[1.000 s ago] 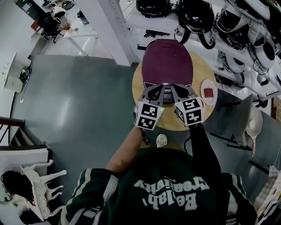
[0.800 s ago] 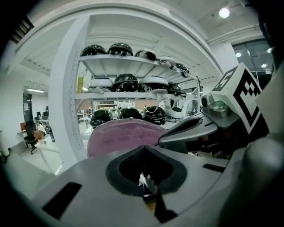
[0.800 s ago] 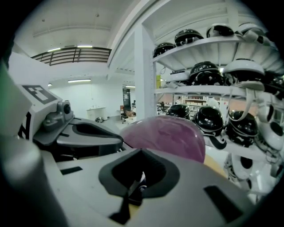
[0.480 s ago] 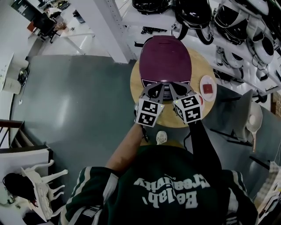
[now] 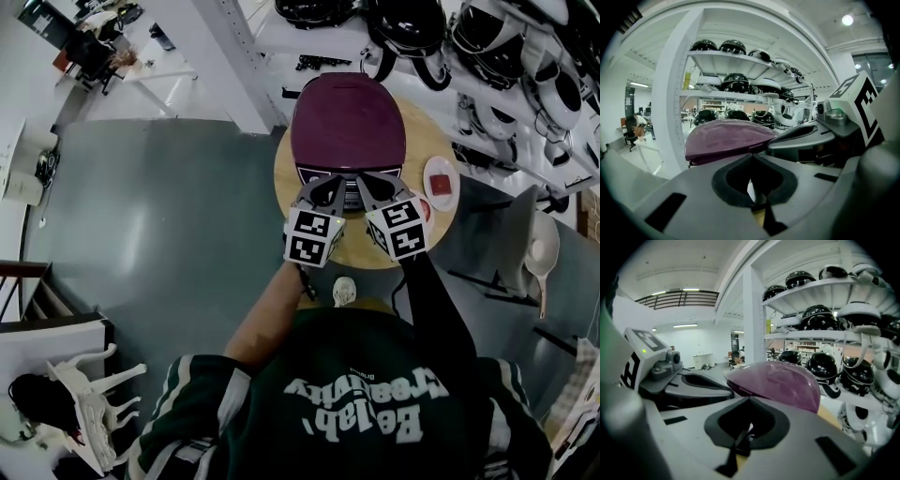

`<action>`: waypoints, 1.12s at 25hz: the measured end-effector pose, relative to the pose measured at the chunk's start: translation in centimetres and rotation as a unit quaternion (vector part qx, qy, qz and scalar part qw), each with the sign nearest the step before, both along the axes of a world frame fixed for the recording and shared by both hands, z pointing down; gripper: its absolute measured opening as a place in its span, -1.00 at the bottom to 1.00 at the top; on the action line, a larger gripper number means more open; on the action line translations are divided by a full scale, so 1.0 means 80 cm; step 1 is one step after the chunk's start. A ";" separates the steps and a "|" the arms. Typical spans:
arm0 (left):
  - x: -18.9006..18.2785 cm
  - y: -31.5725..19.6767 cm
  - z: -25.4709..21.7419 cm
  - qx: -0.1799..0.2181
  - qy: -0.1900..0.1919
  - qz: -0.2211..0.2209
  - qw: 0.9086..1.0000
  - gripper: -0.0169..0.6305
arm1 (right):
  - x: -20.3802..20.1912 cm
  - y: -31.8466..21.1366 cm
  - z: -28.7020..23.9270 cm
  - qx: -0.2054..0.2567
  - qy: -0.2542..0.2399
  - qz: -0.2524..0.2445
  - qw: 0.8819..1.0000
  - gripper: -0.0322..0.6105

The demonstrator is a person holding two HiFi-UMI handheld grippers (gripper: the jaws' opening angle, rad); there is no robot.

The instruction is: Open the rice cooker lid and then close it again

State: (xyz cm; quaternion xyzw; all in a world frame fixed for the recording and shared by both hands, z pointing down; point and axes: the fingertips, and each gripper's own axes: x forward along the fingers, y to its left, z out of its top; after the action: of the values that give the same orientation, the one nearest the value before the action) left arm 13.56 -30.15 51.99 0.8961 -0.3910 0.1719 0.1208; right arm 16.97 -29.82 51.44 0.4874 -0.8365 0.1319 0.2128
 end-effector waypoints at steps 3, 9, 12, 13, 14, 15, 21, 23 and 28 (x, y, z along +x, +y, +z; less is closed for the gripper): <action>-0.001 0.001 0.000 -0.002 0.003 0.001 1.000 -0.95 | -0.001 0.001 0.000 -0.001 0.001 -0.001 1.000 -0.89; 0.001 0.001 -0.001 -0.005 0.007 0.003 1.000 -0.95 | 0.000 0.002 0.000 0.006 0.006 -0.002 1.000 -0.89; 0.000 0.000 0.000 -0.006 0.007 0.004 1.000 -0.95 | 0.000 0.002 0.001 0.004 0.003 -0.002 1.000 -0.89; 0.000 0.000 0.000 -0.006 0.007 0.004 1.000 -0.95 | -0.001 0.002 0.001 0.004 0.004 -0.002 1.000 -0.89; 0.000 0.000 0.000 -0.006 0.007 0.003 1.000 -0.95 | -0.001 0.002 0.001 0.004 0.004 -0.002 1.000 -0.89; 0.000 0.000 0.000 -0.006 0.008 0.002 1.000 -0.95 | -0.001 0.002 0.002 0.003 0.005 -0.002 1.000 -0.89; -0.001 -0.004 0.001 -0.016 0.022 -0.001 1.000 -0.95 | -0.003 0.002 0.007 -0.004 0.004 0.000 1.000 -0.89; -0.001 -0.004 0.002 -0.017 0.024 -0.001 1.000 -0.95 | -0.003 0.002 0.008 -0.004 0.005 0.000 1.000 -0.89; -0.002 -0.003 0.000 -0.016 0.027 -0.002 1.000 -0.95 | -0.003 0.003 0.006 -0.005 0.006 0.000 1.000 -0.89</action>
State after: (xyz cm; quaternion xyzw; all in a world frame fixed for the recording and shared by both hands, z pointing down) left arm 13.41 -30.40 52.02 0.8977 -0.3863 0.1537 0.1461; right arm 16.72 -29.58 51.96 0.4873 -0.8345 0.1333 0.2200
